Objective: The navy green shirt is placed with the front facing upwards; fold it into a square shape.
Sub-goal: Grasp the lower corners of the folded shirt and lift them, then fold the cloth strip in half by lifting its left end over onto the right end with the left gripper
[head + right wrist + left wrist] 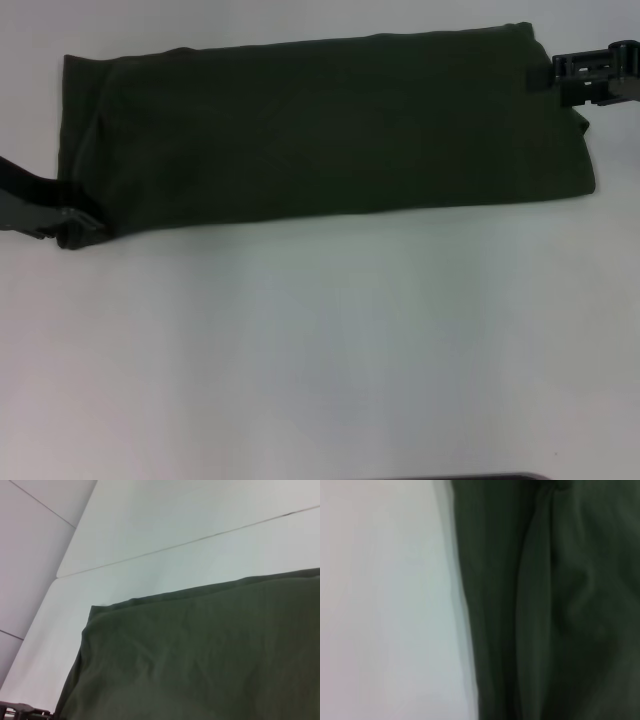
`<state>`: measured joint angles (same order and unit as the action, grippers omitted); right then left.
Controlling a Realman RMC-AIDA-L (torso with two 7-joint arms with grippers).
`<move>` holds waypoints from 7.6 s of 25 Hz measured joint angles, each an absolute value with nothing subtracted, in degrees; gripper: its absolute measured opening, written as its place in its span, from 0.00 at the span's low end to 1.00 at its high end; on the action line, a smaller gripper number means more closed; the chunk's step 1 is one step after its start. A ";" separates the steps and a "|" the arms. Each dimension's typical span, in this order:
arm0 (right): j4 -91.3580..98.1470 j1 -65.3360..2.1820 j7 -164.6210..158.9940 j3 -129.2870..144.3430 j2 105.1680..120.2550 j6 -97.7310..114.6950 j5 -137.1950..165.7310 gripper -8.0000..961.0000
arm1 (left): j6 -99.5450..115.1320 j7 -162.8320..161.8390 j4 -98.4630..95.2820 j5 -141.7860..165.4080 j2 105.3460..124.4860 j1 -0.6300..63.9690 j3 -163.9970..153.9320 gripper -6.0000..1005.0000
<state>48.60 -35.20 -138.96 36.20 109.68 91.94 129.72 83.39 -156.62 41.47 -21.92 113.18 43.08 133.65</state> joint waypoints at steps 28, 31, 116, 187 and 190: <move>49.17 -34.87 -140.84 35.82 107.75 91.27 143.00 0.97 | 91.48 -153.62 47.84 -22.85 113.59 43.77 133.82 0.01; 48.92 -34.52 -140.67 35.89 108.15 90.01 143.46 0.97 | 91.55 -153.64 47.86 -23.28 113.57 43.78 133.81 0.01; 40.26 -37.62 -143.58 42.65 110.73 96.52 158.17 0.04 | 107.93 -150.04 53.59 -17.99 115.29 41.28 132.66 0.01; 49.76 -35.66 -136.42 27.53 107.81 105.19 136.36 0.68 | 110.46 -143.58 52.16 -30.16 110.82 45.68 146.14 0.74; 46.01 -35.84 -134.95 27.52 107.75 103.81 134.85 0.68 | 109.81 -141.21 49.70 -34.71 110.93 45.70 146.09 0.74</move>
